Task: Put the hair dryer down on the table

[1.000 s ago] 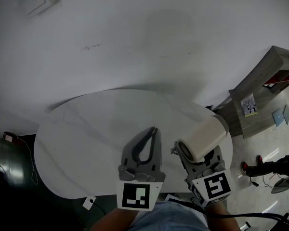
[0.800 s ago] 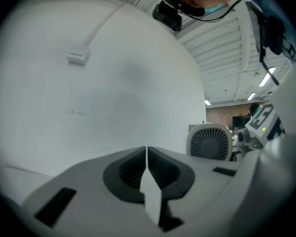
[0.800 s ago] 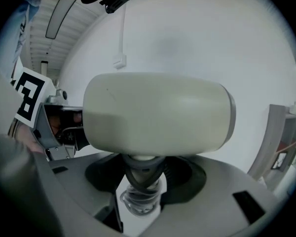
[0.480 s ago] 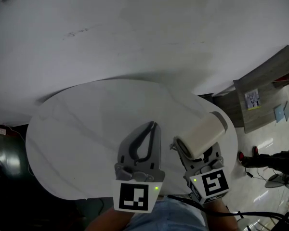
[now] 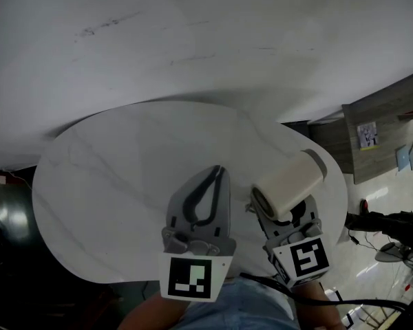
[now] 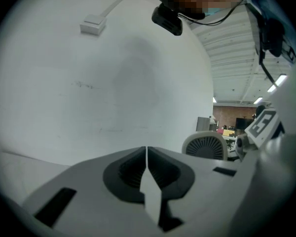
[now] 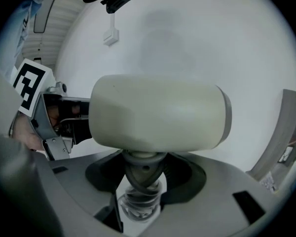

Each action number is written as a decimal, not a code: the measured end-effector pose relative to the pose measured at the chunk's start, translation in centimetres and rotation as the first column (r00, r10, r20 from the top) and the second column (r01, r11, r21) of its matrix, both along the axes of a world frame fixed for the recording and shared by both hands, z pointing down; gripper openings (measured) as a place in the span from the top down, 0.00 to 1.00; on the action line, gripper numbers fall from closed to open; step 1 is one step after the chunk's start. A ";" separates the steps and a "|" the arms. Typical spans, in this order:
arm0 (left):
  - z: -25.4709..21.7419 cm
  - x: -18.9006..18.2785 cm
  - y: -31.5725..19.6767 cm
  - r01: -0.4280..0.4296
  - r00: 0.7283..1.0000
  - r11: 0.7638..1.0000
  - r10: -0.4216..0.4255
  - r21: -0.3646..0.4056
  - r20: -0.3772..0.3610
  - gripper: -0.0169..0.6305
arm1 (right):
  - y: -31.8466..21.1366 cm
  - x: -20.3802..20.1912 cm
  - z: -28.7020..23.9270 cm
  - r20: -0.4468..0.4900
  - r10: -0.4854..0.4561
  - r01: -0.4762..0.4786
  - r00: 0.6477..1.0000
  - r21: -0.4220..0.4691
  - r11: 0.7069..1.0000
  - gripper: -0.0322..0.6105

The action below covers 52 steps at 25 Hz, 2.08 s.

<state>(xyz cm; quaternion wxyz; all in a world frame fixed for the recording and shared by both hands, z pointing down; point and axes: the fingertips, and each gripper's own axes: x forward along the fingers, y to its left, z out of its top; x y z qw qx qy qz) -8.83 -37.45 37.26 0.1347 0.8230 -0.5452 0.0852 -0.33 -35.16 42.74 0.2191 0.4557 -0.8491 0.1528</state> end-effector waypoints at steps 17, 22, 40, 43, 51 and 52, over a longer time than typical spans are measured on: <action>4.9 -4.9 -3.1 0.082 0.996 0.991 -0.085 -0.106 -0.027 0.95 | -4.0 -4.5 5.2 -0.085 -0.104 0.093 0.991 -0.119 0.988 0.61; 6.4 -6.2 -3.7 0.116 0.992 0.984 -0.123 -0.137 -0.042 0.95 | -5.0 -5.7 6.9 -0.109 -0.133 0.119 0.985 -0.131 0.984 0.61; 9.0 -8.9 -4.1 0.182 0.978 0.962 -0.198 -0.203 -0.062 0.95 | -3.3 -8.0 12.0 -0.291 -0.295 0.200 0.910 -0.313 0.928 0.61; 9.1 -9.1 -4.2 0.188 0.976 0.961 -0.206 -0.204 -0.067 0.95 | -3.0 -8.3 12.6 -0.314 -0.323 0.214 0.893 -0.335 0.918 0.60; 9.4 -9.5 -4.0 0.194 0.975 0.957 -0.212 -0.215 -0.067 0.95 | -2.5 -8.6 13.4 -0.342 -0.358 0.231 0.869 -0.360 0.904 0.60; 9.4 -9.6 -3.9 0.196 0.974 0.956 -0.215 -0.216 -0.066 0.95 | -2.5 -8.7 13.4 -0.340 -0.359 0.232 0.869 -0.360 0.903 0.60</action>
